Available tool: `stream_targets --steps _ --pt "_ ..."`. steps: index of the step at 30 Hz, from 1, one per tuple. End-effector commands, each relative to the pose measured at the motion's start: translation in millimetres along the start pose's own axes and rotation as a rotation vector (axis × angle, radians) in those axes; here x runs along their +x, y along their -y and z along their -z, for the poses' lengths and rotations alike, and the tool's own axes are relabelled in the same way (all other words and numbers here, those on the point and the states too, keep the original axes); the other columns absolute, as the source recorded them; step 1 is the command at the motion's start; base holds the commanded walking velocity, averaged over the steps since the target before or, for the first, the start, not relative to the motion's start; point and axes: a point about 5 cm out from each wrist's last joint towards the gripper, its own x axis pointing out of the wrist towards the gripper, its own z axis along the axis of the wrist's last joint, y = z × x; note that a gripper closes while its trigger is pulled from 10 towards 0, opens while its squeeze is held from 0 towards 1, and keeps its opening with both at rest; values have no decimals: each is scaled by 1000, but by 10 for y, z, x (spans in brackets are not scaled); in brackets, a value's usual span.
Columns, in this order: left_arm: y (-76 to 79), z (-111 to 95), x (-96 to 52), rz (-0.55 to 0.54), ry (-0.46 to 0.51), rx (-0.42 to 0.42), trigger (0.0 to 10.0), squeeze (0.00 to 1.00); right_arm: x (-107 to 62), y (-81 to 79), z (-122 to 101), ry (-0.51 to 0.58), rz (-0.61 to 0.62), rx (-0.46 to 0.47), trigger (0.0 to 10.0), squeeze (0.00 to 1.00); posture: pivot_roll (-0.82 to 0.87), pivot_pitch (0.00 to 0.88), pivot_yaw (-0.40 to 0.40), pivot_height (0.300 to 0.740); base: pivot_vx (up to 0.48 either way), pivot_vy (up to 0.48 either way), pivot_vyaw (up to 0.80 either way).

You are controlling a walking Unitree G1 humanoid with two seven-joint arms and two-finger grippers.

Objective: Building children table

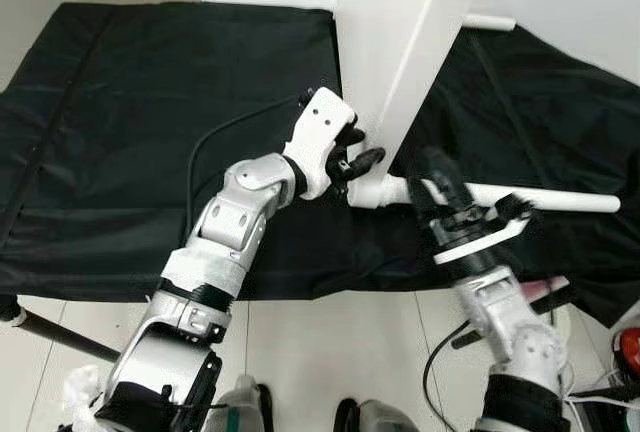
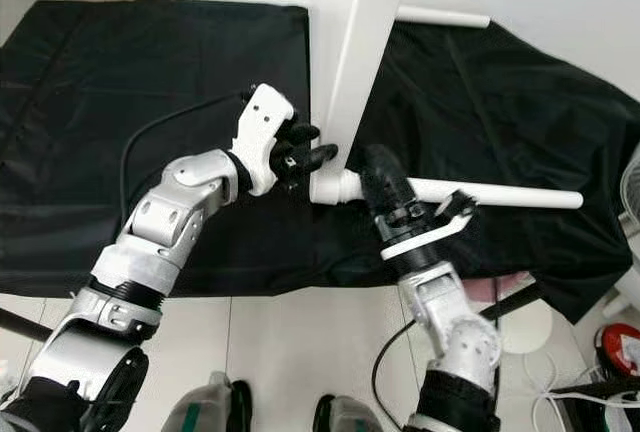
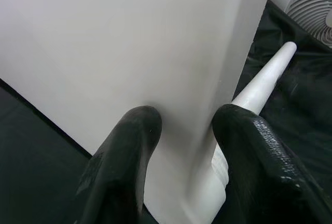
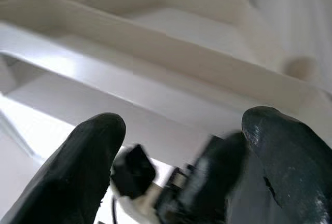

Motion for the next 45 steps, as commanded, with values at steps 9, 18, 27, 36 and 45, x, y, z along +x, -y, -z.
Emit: stream_targets --steps 9,18,27,36,45 --pt "160 -76 -265 64 122 10 10000 0 -46 110 -123 -19 135 -196 10000 0 52 59 -33 740 0 0 0" --pt "215 -64 -523 207 141 -56 10000 1000 -29 124 -176 -42 136 -263 10000 1000 71 52 -41 740 0 0 0" --pt "15 -11 -738 55 97 -58 10000 1000 -3 181 -339 -5 206 -398 10000 1000 75 35 -40 740 0 0 0" --pt "-232 90 -725 -213 38 -47 10000 0 69 240 -372 -75 293 -605 10000 0 73 42 -43 740 0 0 0" --pt "-416 283 -834 -455 -21 -94 10000 0 121 284 -348 -119 399 -853 10000 0 70 50 -37 740 0 0 0"
